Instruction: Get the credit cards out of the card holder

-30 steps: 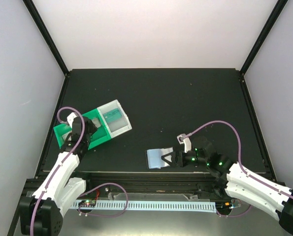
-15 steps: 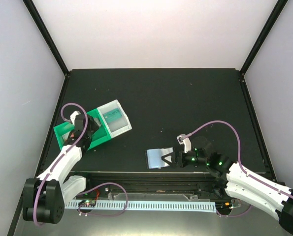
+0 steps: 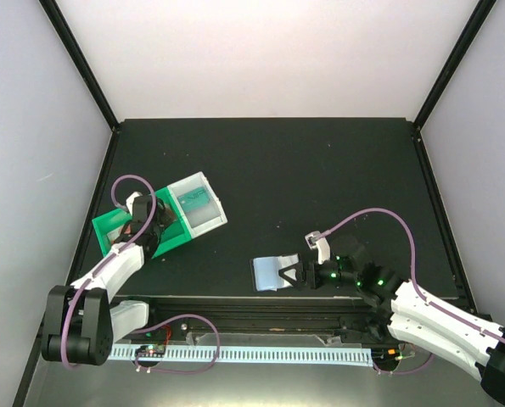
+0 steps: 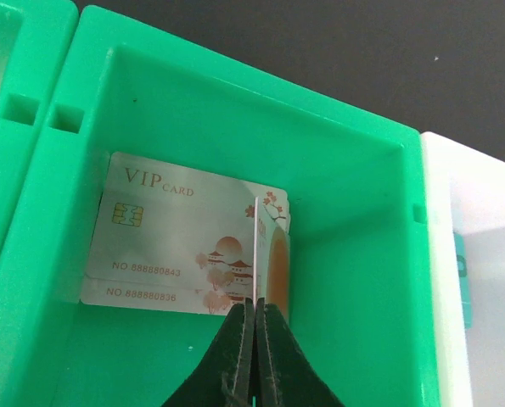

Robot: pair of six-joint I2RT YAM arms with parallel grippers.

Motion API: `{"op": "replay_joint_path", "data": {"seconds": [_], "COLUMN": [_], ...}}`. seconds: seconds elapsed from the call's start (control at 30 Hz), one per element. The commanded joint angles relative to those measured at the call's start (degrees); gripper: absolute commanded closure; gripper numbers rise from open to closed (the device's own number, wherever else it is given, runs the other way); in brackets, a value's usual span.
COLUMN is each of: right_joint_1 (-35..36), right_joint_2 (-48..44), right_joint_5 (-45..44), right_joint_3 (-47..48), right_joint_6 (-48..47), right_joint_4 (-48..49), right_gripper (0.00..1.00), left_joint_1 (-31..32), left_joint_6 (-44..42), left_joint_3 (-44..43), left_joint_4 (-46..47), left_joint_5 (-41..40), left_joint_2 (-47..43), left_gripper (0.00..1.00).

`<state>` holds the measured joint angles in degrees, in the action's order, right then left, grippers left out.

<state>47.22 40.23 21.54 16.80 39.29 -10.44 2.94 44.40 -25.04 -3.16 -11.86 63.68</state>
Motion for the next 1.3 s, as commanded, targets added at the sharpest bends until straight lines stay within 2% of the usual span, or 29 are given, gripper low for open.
{"op": "replay_joint_path", "data": {"seconds": [0.0, 0.23, 0.37, 1.27], "right_joint_1": [0.1, 0.08, 0.1, 0.08], "right_joint_2": [-0.76, -0.54, -0.28, -0.69], "right_joint_5": [-0.86, -0.82, -0.71, -1.19], "right_joint_3": [0.75, 0.51, 0.44, 0.43], "right_joint_6": [-0.82, -0.7, -0.7, -1.25], "right_joint_4": [-0.44, 0.21, 0.42, -0.59], "right_gripper": [0.0, 0.0, 0.0, 0.0], "left_joint_1": [-0.68, -0.86, -0.94, -1.37], "left_joint_6": [-2.02, -2.96, -3.81, -4.58], "left_joint_3": [-2.33, -2.68, -2.91, -3.48], "left_joint_4": [-0.21, -0.45, -0.47, 1.3], "left_joint_5": [0.15, -1.4, -1.68, -4.92], "left_joint_2": [1.13, 1.44, 1.64, 3.25], "left_gripper": [0.99, 0.95, 0.99, 0.97]}}
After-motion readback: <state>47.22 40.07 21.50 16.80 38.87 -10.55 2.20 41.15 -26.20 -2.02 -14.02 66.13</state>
